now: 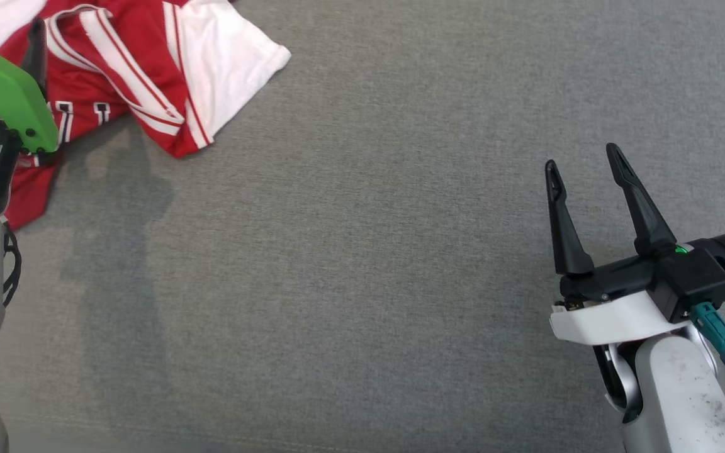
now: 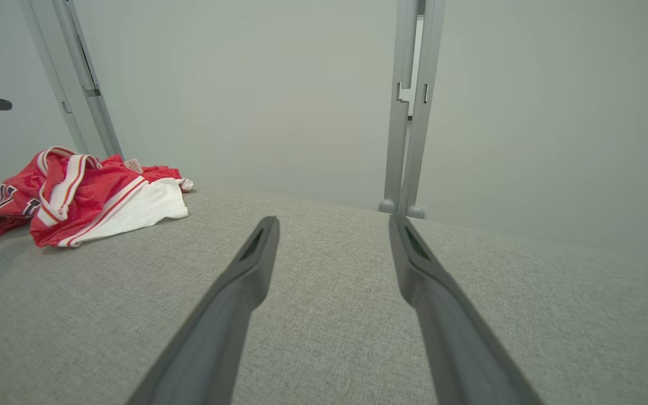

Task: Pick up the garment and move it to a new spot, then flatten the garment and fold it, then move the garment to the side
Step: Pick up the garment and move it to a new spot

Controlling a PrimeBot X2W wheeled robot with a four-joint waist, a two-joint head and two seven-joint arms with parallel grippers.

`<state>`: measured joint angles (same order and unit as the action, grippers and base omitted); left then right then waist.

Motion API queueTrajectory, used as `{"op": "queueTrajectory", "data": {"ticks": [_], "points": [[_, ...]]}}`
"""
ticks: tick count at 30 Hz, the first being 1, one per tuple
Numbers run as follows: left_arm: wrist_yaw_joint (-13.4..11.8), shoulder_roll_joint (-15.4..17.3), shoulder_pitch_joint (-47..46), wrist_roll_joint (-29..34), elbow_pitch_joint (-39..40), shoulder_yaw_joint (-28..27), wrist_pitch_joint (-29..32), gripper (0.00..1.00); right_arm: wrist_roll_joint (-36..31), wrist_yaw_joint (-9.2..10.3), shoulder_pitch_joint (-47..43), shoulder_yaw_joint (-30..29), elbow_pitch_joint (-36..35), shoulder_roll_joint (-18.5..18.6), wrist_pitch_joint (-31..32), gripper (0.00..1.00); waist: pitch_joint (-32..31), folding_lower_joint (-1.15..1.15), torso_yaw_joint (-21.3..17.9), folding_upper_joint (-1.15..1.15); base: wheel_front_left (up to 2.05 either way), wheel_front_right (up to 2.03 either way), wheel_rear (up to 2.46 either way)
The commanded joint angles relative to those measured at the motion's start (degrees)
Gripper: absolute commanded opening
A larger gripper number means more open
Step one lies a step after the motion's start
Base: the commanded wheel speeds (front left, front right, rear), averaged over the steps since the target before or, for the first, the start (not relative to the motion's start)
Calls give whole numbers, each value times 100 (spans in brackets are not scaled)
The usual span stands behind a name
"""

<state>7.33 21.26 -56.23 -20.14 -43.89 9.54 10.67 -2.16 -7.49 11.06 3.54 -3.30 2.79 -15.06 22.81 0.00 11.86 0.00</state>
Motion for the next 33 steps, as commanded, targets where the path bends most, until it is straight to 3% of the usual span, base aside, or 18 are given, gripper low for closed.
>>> {"op": "queueTrajectory", "data": {"ticks": [1,13,14,15,17,24,33], "points": [[16,54,-92,-50,-140,6,25,100,-40,-1,100,-3,-50,18,-18,100,520,0,-489,0,0,0,0],[13,-98,-228,-407,-1161,-35,73,100,-73,-1,132,18,-60,18,-18,100,756,0,-568,0,0,0,0],[13,-106,-234,-415,-1211,-27,49,74,-71,-1,131,18,-51,18,-18,100,752,0,-563,0,0,0,0],[-5,-108,-246,-415,-1269,-25,-2,38,-69,-1,127,20,-36,18,-17,100,743,0,-556,0,0,0,0],[-51,-89,-274,-386,-1338,-23,-168,0,-57,-1,137,10,3,18,-18,100,698,0,-536,0,0,0,0],[-85,66,-330,-266,-1500,34,-763,0,84,-1,104,38,141,18,-18,100,205,0,-521,0,0,0,0],[-76,191,-553,99,-1219,424,-1613,0,406,-1,-228,-92,341,17,-18,100,-873,0,-544,0,0,0,0]]}}
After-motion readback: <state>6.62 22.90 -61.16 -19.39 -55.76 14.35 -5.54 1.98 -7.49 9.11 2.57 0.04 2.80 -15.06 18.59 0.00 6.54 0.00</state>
